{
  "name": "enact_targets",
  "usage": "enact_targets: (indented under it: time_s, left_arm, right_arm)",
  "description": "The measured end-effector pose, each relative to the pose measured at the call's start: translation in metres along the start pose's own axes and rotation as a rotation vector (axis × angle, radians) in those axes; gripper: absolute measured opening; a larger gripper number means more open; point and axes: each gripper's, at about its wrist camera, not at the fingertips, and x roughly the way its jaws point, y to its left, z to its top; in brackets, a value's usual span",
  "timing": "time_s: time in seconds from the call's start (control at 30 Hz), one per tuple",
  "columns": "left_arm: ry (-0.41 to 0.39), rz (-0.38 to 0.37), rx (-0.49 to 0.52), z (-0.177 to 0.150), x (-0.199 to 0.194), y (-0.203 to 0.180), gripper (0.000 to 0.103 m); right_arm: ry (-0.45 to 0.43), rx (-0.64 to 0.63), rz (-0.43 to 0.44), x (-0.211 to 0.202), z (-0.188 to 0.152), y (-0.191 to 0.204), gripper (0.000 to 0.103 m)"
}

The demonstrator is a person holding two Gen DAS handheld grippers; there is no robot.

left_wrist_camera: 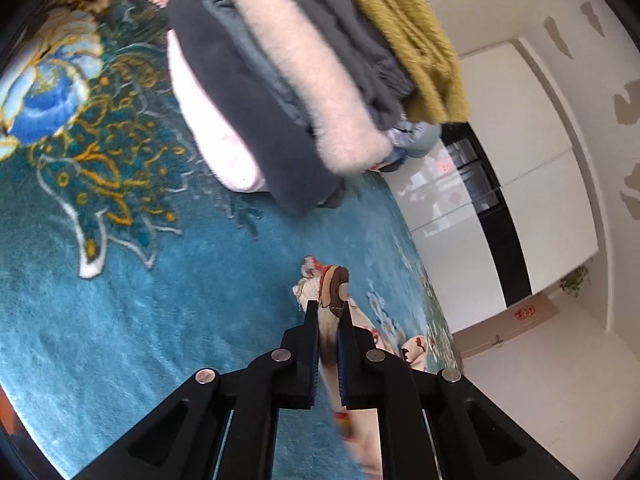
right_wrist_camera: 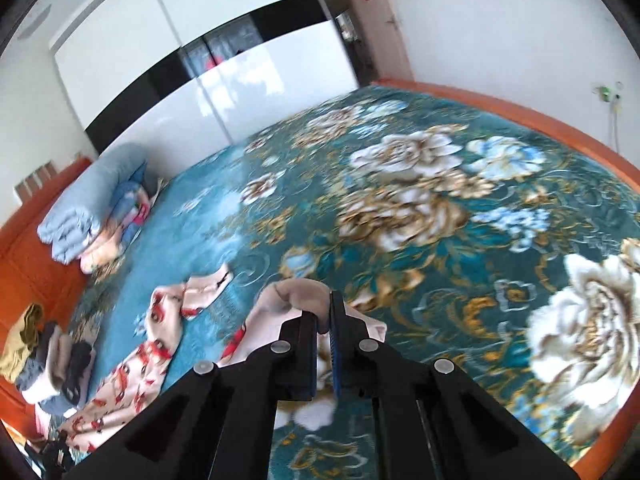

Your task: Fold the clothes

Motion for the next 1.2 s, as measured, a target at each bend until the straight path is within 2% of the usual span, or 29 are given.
enact_targets:
  time_s: [0.1, 0.2, 0.3, 0.47, 0.63, 0.73, 0.8, 0.93, 1.03, 1.2]
  left_arm:
    - [0.036, 0.01, -0.067, 0.0, 0.009, 0.015, 0.008]
    - [0.041, 0.032, -0.069, -0.002, 0.01, 0.018, 0.008]
    - [0.029, 0.045, -0.045, -0.003, 0.007, 0.015, 0.008]
    - [0.019, 0.048, 0.0, -0.003, 0.007, 0.008, 0.008]
    - [0.031, 0.028, -0.013, -0.002, 0.004, 0.011, 0.008]
    - [0.054, 0.049, -0.016, -0.001, 0.005, 0.013, 0.008]
    - [0.072, 0.064, -0.023, -0.001, 0.007, 0.016, 0.008]
    - [0.097, 0.086, -0.018, -0.002, 0.007, 0.017, 0.008]
    - [0.11, 0.105, 0.005, -0.002, 0.007, 0.016, 0.008]
    - [0.128, 0.103, -0.014, 0.0, 0.006, 0.021, 0.008]
  right_arm:
    - [0.048, 0.06, -0.04, 0.014, -0.009, -0.025, 0.005]
    - [0.121, 0.085, -0.078, 0.035, -0.023, -0.045, 0.005]
    - [0.175, 0.124, -0.076, 0.044, -0.038, -0.061, 0.005]
    - [0.141, 0.132, -0.004, 0.031, -0.038, -0.065, 0.005]
    - [0.031, 0.105, 0.08, -0.001, -0.013, -0.05, 0.005]
    - [-0.001, 0.059, 0.086, -0.013, -0.014, -0.048, 0.005]
    - [0.03, 0.038, 0.054, -0.009, -0.024, -0.054, 0.005]
    - [0.211, 0.115, -0.041, 0.028, -0.072, -0.089, 0.005]
    - [0.282, 0.175, -0.072, 0.045, -0.093, -0.107, 0.005]
    - [0.288, 0.19, -0.063, 0.051, -0.094, -0.11, 0.006]
